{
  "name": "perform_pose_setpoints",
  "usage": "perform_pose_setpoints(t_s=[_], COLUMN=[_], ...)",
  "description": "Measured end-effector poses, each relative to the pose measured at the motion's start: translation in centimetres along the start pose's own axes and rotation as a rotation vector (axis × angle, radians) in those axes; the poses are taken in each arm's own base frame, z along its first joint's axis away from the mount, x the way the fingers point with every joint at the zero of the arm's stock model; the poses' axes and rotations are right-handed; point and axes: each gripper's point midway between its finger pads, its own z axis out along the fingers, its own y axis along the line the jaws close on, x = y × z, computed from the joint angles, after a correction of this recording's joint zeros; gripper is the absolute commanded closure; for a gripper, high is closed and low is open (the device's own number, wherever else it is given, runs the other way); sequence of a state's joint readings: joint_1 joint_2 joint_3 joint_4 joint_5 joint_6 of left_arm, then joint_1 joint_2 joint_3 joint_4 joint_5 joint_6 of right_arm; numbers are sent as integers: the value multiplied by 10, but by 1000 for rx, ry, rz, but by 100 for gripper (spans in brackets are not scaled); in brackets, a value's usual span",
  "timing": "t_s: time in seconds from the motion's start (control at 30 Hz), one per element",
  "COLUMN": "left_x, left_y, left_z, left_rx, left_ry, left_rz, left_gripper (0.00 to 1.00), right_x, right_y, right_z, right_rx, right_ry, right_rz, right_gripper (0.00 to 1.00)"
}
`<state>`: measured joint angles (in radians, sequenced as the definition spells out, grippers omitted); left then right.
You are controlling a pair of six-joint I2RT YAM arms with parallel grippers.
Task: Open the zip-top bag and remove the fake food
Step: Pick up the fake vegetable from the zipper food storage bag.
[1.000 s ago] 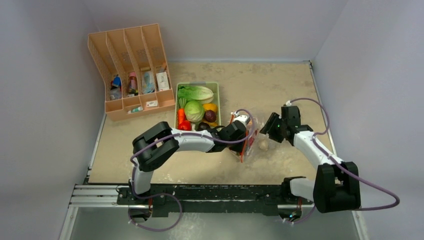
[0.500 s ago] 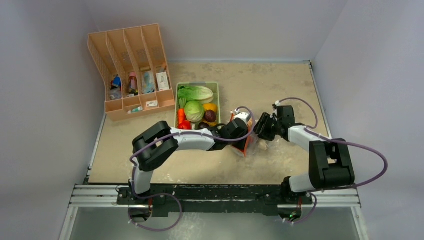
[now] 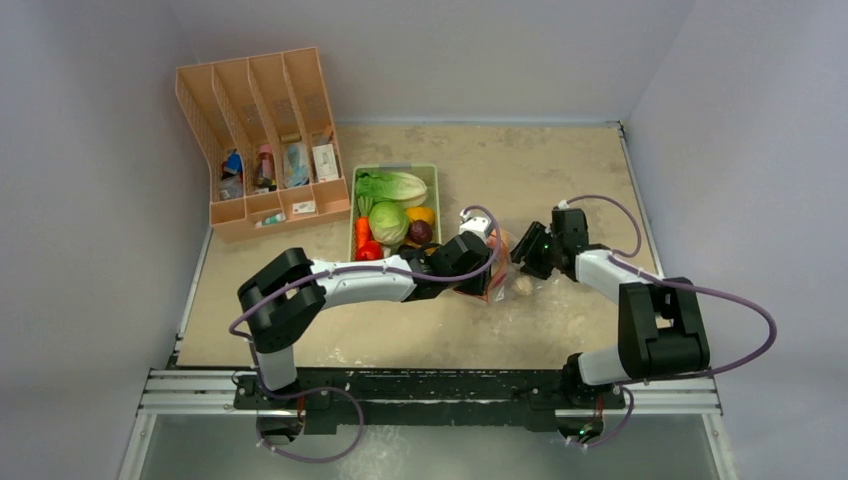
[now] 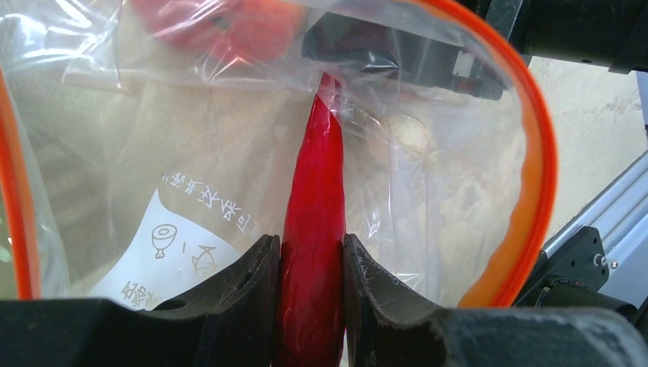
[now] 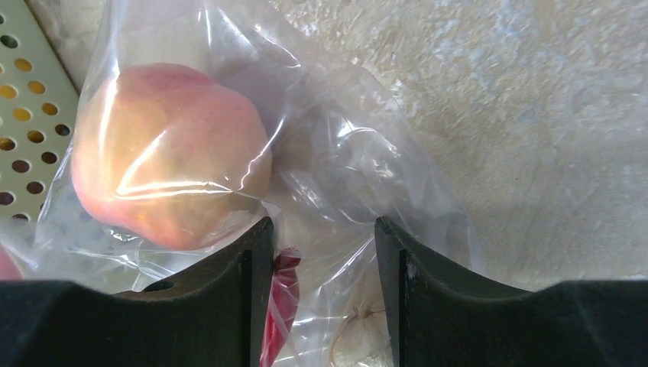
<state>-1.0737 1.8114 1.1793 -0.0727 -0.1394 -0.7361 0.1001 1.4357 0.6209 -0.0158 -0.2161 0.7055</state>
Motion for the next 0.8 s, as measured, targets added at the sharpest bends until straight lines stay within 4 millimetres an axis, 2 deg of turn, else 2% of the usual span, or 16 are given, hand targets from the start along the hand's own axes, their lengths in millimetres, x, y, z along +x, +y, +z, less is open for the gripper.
perform_pose_setpoints(t_s=[0.17,0.4,0.7,0.8], left_x=[2,16,51,49], left_y=[0,2,25,23], left_z=[0,4,26,28], left_rx=[2,21,-34,-57], left_ry=[5,54,122,118], left_rz=[0,27,68,123], left_gripper=[100,70,57,57], right_x=[-4,-4,2,3], right_y=[-6,-11,-15,-16], right_z=[-1,-6,-10,-11], right_rx=[34,58,67,67], right_ry=[-25,-36,-24,-25], right_rz=[1,-8,-24,-30], right_gripper=[46,46,46,46])
